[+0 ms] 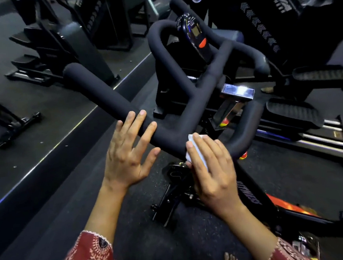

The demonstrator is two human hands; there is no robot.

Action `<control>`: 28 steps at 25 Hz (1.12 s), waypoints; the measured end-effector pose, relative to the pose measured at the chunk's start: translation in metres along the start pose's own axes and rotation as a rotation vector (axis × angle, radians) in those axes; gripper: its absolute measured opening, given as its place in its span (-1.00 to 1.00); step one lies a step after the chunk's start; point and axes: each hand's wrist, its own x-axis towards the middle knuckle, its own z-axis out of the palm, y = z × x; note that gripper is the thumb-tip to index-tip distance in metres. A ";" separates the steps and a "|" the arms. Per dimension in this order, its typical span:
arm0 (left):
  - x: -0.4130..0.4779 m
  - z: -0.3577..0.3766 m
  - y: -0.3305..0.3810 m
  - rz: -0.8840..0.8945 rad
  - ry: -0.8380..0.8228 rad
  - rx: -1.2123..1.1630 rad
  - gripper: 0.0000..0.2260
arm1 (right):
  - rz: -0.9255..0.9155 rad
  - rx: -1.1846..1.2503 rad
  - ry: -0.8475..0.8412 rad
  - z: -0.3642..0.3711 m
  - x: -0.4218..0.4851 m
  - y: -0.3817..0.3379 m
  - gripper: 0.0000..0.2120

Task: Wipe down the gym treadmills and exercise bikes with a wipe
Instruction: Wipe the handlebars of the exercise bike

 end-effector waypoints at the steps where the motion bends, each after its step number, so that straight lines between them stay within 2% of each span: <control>1: 0.000 0.000 -0.003 0.009 0.011 -0.003 -0.62 | 0.005 0.015 0.014 0.006 0.008 -0.012 -0.74; 6: 0.010 -0.013 -0.041 -0.104 0.102 -0.101 -0.62 | 0.039 0.155 0.071 0.017 0.062 -0.039 -0.72; 8: 0.018 -0.015 -0.056 -0.118 0.114 -0.117 -0.60 | 0.043 0.126 -0.050 0.031 0.075 -0.054 -0.67; 11: 0.020 -0.010 -0.062 -0.104 0.115 -0.180 -0.58 | 0.015 -0.075 -0.217 0.037 0.059 -0.059 -0.63; 13: 0.017 -0.007 -0.062 -0.103 0.117 -0.236 -0.57 | 0.059 -0.193 -0.205 0.022 0.035 -0.052 -0.64; 16: 0.017 -0.006 -0.068 -0.058 0.126 -0.242 -0.58 | 0.100 -0.248 -0.115 0.017 0.025 -0.055 -0.65; 19: 0.019 -0.010 -0.077 0.023 0.151 -0.166 -0.62 | 0.124 -0.161 -0.089 0.049 0.054 -0.072 -0.67; 21: 0.020 -0.015 -0.088 0.021 0.190 -0.139 -0.66 | 0.140 0.004 -0.081 0.059 0.070 -0.079 -0.63; 24: 0.030 -0.025 -0.101 -0.086 0.279 -0.218 -0.69 | 0.203 0.279 -0.021 0.054 0.102 -0.079 -0.56; 26: 0.040 -0.032 -0.101 -0.241 0.376 -0.321 -0.69 | 0.197 0.333 0.011 0.064 0.143 -0.084 -0.62; 28: 0.051 -0.037 -0.099 -0.428 0.456 -0.476 -0.71 | 0.139 0.300 -0.098 0.084 0.180 -0.098 -0.58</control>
